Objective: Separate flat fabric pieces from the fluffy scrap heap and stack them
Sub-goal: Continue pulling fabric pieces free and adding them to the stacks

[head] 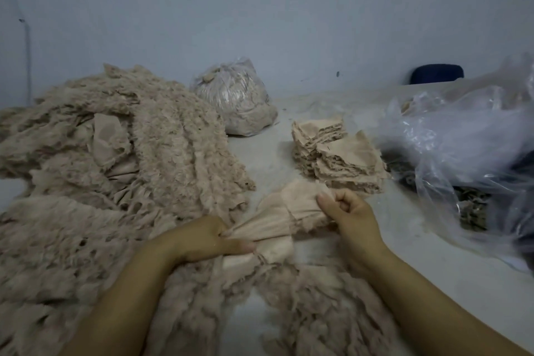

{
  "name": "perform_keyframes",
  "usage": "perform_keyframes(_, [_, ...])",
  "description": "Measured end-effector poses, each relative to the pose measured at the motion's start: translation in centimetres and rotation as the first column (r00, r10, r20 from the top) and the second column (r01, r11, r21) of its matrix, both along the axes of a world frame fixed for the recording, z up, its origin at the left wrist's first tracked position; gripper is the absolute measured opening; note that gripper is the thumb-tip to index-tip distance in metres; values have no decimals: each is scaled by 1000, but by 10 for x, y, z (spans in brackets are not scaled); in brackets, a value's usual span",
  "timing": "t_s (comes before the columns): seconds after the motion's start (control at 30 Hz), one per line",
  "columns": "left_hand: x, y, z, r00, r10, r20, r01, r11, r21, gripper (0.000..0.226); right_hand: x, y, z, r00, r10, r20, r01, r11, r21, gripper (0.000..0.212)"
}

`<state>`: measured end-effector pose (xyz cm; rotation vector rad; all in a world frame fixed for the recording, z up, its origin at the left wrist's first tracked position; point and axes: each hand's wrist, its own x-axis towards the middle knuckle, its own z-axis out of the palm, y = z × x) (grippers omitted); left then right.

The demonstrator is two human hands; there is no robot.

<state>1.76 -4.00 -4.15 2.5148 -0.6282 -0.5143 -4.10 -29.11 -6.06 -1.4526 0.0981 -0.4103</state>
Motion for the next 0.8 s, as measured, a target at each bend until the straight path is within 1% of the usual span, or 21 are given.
perform_keyframes(0.03, [0, 3, 8, 999, -30, -45, 32, 998, 57, 60, 1, 1, -2, 1000, 18, -9, -18, 999, 39, 16])
perform_keyframes(0.07, [0, 4, 14, 993, -85, -77, 89, 995, 48, 56, 1, 1, -2, 998, 56, -25, -54, 994, 90, 16])
perform_keyframes(0.1, [-2, 3, 20, 984, -149, -93, 147, 989, -29, 50, 2, 1, -1, 993, 113, -47, -105, 983, 154, 23])
perform_keyframes(0.13, [-3, -1, 23, 978, -195, -77, 183, 973, -138, 43, 2, 1, -1, 979, 188, -74, -168, 961, 219, 35])
perform_keyframes(0.17, [-5, -6, 25, 978, -203, -47, 187, 953, -237, 38, 2, 3, -1, 958, 269, -100, -234, 935, 266, 42])
perform_keyframes(0.2, [-6, -12, 25, 983, -181, 27, 181, 939, -293, 40, 0, 7, 0, 933, 337, -128, -292, 914, 281, 42])
perform_keyframes(0.23, [-8, -19, 26, 982, -150, 116, 180, 931, -317, 38, -2, 9, 0, 915, 374, -153, -326, 907, 267, 35])
perform_keyframes(0.27, [-8, -26, 27, 974, -129, 188, 186, 927, -325, 29, -3, 11, 0, 911, 374, -174, -327, 912, 250, 27])
perform_keyframes(0.3, [-9, -33, 28, 972, -127, 197, 189, 922, -339, 14, -2, 10, 0, 918, 356, -176, -308, 918, 248, 22])
perform_keyframes(0.33, [-8, -40, 25, 979, -122, 165, 175, 919, -354, 17, -2, 10, -1, 928, 338, -156, -289, 919, 267, 21])
perform_keyframes(0.4, [-10, -56, 16, 998, -53, 24, 58, 927, -370, 44, -3, 9, -1, 945, 314, -87, -272, 907, 321, 19])
perform_keyframes(0.43, [-12, -64, 9, 1000, -19, -7, 15, 926, -378, 43, -4, 10, -1, 960, 275, -55, -241, 910, 337, 19])
perform_keyframes(0.47, [-12, -70, 1, 1000, -13, -1, 12, 915, -402, 30, -3, 10, -1, 980, 194, -45, -167, 925, 341, 20])
perform_keyframes(0.5, [-15, -72, -3, 1000, -21, -9, 15, 912, -410, 21, -1, 8, -1, 995, 89, -52, -66, 936, 345, 25])
perform_keyframes(0.57, [-12, -60, -11, 989, -88, -116, 37, 921, -389, 26, 3, -3, 2, 990, -119, -81, 141, 916, 376, 31])
perform_keyframes(0.6, [-10, -50, -12, 976, -129, -174, 58, 929, -366, 25, 5, -11, 4, 976, -194, -96, 216, 897, 387, 30])
perform_keyframes(0.63, [-9, -40, -10, 964, -151, -220, 64, 932, -358, 24, 7, -18, 5, 966, -234, -108, 257, 889, 379, 28])
perform_keyframes(0.67, [-7, -32, -8, 958, -155, -240, 59, 929, -365, 24, 7, -21, 4, 966, -230, -122, 258, 902, 346, 24])
perform_keyframes(0.7, [-7, -29, -4, 959, -149, -240, 52, 929, -367, 28, 7, -21, 2, 973, -187, -135, 220, 930, 295, 20])
perform_keyframes(0.73, [-7, -30, -1, 962, -143, -231, 44, 921, -388, 41, 6, -17, 0, 982, -123, -146, 155, 959, 236, 17])
perform_keyframes(0.8, [-8, -44, 2, 964, -82, -254, -43, 891, -452, 66, 3, -3, -2, 991, 6, -134, 7, 995, 99, 15])
